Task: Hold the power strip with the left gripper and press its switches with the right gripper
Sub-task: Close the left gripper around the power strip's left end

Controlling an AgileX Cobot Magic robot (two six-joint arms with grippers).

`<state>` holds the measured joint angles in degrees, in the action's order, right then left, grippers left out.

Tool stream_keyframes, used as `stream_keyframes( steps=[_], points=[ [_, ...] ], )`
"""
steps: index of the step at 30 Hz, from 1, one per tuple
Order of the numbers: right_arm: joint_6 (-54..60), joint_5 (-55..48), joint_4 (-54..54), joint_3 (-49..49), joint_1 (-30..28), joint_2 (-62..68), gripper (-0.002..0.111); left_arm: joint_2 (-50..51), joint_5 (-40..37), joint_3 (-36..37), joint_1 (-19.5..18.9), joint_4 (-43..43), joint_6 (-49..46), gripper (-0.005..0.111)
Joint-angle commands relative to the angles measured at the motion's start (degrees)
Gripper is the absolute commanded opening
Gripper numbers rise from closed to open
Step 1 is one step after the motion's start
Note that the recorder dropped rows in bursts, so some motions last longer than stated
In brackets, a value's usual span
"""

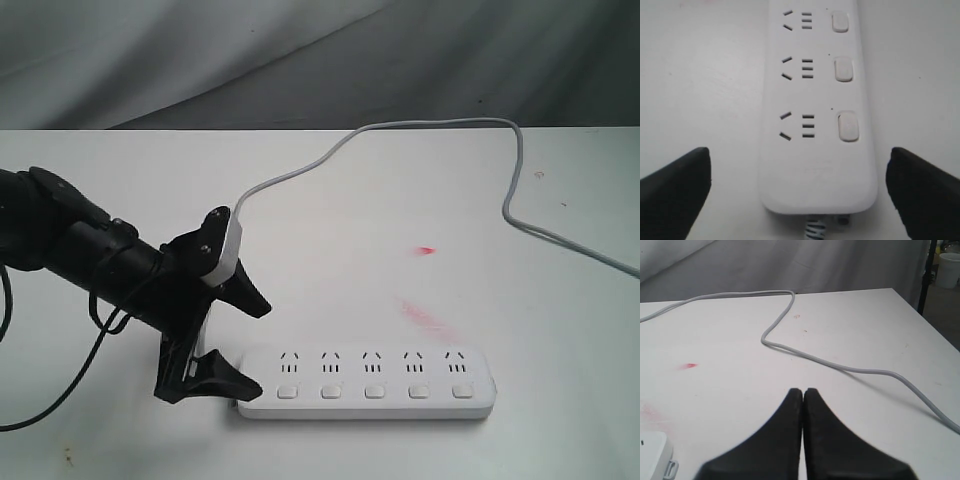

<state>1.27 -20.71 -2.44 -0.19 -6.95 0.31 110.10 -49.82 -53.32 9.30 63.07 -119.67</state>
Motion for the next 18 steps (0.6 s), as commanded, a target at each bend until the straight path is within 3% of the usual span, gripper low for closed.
stream_keyframes(
  steps=[1, 18],
  points=[
    [0.1, 0.8, 0.3, 0.2, -0.5, -0.3, 0.000, 0.1, -0.7, -0.2, 0.3, -1.6, -0.3, 0.089],
    [0.1, 0.8, 0.3, 0.2, -0.5, -0.3, 0.000, 2.9, 1.1, -0.2, 2.7, -2.2, -0.3, 0.088]
  ],
)
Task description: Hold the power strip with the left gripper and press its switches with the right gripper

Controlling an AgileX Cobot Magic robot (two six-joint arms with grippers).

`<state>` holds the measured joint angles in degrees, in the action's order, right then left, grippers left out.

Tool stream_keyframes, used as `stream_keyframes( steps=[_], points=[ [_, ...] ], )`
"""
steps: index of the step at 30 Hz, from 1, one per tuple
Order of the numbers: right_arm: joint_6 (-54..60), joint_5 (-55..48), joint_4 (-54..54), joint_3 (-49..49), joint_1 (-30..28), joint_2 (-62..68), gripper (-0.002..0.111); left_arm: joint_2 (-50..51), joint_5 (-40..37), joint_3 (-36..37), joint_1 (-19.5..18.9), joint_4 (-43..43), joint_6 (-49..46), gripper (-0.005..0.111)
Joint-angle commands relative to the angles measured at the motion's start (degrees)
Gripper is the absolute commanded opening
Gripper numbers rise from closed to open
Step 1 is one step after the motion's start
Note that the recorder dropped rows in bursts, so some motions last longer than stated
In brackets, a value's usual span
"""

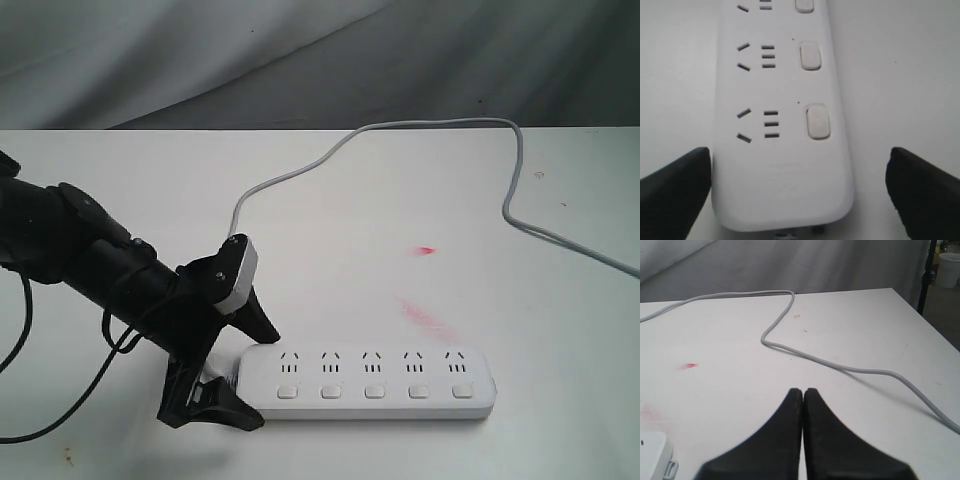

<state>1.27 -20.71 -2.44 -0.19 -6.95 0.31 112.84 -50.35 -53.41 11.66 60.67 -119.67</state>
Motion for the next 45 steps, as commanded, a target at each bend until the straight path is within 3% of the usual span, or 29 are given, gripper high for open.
stream_keyframes(
  steps=[1, 15, 22, 24, 39, 45],
  points=[
    [0.1, 0.8, 0.3, 0.2, -0.5, -0.3, 0.000, 0.1, 2.7, -0.1, 0.3, 0.2, -0.3, 0.088],
    [0.1, 0.8, 0.3, 0.2, -0.5, -0.3, 0.000, 3.1, 3.7, -0.1, 0.3, 1.3, -0.3, 0.087],
    [0.1, 0.8, 0.3, 0.2, -0.5, -0.3, 0.000, 3.2, 3.6, -0.3, 0.3, 1.3, -0.3, 0.056],
    [0.1, 0.8, 0.3, 0.2, -0.5, -0.3, 0.000, 3.2, 3.5, -0.3, 0.3, 1.3, -0.3, 0.053],
    [0.3, 1.0, 2.8, 0.2, -0.5, -0.3, 0.000, 3.2, 3.6, -0.3, 0.3, 1.3, -0.3, 0.052],
    [0.2, 16.6, 7.6, 0.2, -0.5, -0.3, 0.000, 3.2, 3.6, -0.3, 0.3, 1.3, -0.3, 0.052]
  ],
)
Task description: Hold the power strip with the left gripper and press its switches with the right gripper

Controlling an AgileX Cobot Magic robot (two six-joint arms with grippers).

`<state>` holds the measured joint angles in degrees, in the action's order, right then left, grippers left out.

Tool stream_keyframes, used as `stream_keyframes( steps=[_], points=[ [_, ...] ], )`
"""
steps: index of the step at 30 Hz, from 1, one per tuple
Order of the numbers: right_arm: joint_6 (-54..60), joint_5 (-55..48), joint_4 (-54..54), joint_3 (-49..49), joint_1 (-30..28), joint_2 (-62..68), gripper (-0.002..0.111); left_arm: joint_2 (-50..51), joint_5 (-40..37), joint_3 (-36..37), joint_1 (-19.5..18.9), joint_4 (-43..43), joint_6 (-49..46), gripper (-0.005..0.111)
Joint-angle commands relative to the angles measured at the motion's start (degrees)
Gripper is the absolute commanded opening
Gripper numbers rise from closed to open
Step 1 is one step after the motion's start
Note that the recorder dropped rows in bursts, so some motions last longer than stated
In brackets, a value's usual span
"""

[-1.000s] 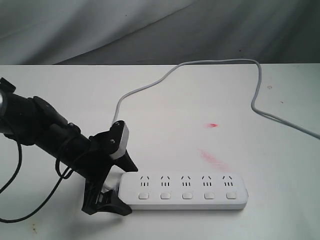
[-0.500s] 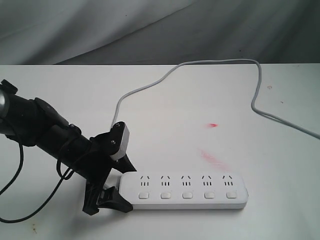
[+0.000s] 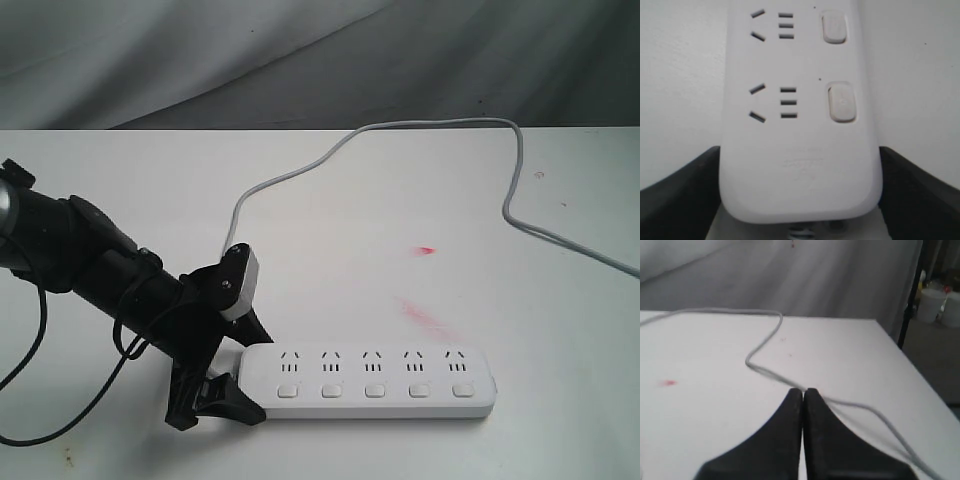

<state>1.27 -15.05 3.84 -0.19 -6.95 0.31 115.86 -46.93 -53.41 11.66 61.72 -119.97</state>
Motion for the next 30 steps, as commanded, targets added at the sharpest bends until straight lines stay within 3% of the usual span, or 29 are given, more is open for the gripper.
stream_keyframes(
  steps=[1, 4, 8, 13, 16, 21, 30],
  points=[
    [0.2, 14.5, 1.1, 0.2, -0.5, -0.3, 0.000, 0.2, 0.2, -0.3, 0.3, 0.2, 0.0, 0.052],
    [-3.1, 26.1, 0.5, 0.2, -0.5, -0.3, 0.000, 0.2, 0.2, -0.3, 0.3, 0.2, 0.0, 0.052],
    [-21.6, 44.3, -1.9, 0.2, -0.5, -0.3, 0.000, 0.2, 0.2, -0.3, 0.3, 0.2, 0.0, 0.052],
    [-20.2, 62.2, -6.6, 0.2, -0.5, -0.3, 0.000, 0.2, 0.2, -0.3, 0.3, 0.2, 0.0, 0.052],
    [-28.5, 56.1, -11.9, -1.4, -0.5, -0.3, 0.000, 0.2, 0.2, -0.3, 0.3, 0.2, 0.0, 0.052],
    [-26.1, 27.6, -12.1, -9.0, -0.5, 0.1, 0.000, 0.2, 0.2, -0.3, 0.3, 0.2, 0.0, 0.052],
    [-20.9, 14.5, -10.8, -27.6, -0.5, 22.9, 0.000, 0.2, 0.2, -0.3, 0.3, 0.2, 0.0, 0.052]
  ],
)
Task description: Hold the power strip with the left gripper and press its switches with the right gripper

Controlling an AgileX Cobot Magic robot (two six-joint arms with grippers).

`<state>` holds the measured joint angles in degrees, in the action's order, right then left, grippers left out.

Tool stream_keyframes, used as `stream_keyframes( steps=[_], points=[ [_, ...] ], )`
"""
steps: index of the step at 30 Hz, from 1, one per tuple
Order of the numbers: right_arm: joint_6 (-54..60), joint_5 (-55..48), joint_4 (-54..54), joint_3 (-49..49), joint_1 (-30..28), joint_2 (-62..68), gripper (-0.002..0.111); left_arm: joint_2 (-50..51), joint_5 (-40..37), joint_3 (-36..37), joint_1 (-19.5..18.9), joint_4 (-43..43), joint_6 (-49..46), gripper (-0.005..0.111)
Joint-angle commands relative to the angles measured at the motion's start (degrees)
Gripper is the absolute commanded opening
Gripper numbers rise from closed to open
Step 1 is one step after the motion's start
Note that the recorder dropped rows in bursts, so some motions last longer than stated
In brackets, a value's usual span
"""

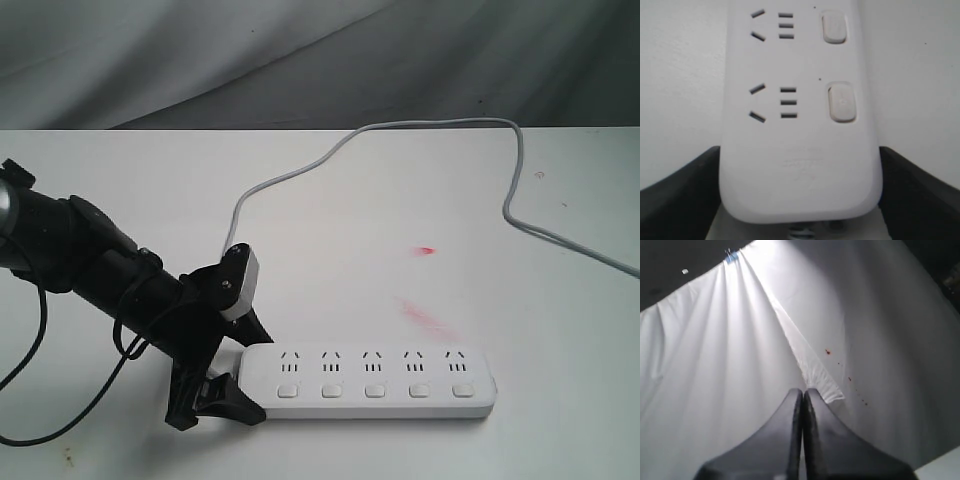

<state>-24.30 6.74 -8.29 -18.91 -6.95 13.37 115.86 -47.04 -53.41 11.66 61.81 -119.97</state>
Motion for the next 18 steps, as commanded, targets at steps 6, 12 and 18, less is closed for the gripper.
stream_keyframes(
  steps=[6, 12, 18],
  points=[
    [19.3, -33.7, 1.9, -31.7, -0.5, 31.5, 0.000, 0.2, 0.3, -0.3, 0.3, 0.2, 0.0, 0.052],
    [40.1, -48.9, -4.2, -52.7, -0.5, 47.4, 0.000, 0.2, 0.3, -0.3, 0.3, 0.2, 0.0, 0.052],
    [56.4, -66.6, -12.9, -70.1, -0.5, 60.8, 0.000, 0.2, 0.3, -0.3, 0.3, 0.2, 0.0, 0.052]
  ],
)
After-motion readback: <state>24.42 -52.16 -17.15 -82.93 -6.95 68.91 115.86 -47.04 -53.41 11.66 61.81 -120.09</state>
